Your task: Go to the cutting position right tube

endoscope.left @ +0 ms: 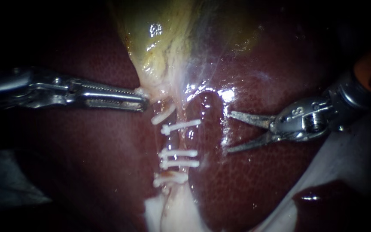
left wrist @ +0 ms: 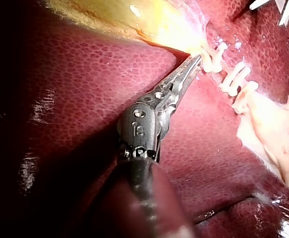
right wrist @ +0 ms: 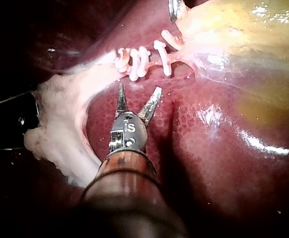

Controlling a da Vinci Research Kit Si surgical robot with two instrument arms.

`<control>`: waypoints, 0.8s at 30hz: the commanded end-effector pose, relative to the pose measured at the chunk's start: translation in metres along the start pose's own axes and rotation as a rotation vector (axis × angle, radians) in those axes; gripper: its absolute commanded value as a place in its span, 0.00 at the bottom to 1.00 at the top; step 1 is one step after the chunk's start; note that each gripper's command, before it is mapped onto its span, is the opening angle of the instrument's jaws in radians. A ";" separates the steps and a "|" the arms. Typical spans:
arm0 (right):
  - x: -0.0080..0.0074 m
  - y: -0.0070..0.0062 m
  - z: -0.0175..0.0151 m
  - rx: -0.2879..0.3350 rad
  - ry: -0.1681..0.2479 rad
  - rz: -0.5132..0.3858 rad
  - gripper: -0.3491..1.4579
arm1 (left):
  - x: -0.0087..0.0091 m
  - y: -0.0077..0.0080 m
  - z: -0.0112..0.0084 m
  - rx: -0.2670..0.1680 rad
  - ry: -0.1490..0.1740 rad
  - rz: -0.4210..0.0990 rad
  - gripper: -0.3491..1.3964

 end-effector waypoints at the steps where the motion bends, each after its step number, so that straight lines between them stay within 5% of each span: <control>1: -0.0001 0.0000 0.0000 0.004 0.001 0.002 0.99 | 0.0002 0.0001 -0.0003 -0.001 0.000 -0.001 0.00; 11: 0.0002 -0.0001 0.0006 0.055 0.018 0.002 0.99 | 0.0041 0.0030 -0.0055 -0.001 0.013 -0.001 0.00; 16: 0.0003 -0.0007 0.0028 0.130 0.050 0.060 0.99 | 0.0044 0.0039 -0.0056 0.001 0.016 0.009 0.00; 19: -0.0001 -0.0011 0.0051 0.185 0.106 0.122 0.99 | 0.0043 0.0039 -0.0055 0.001 0.016 0.010 0.00; 24: -0.0009 -0.0013 0.0086 0.238 0.114 0.198 0.99 | 0.0043 0.0039 -0.0055 0.001 0.016 0.010 0.00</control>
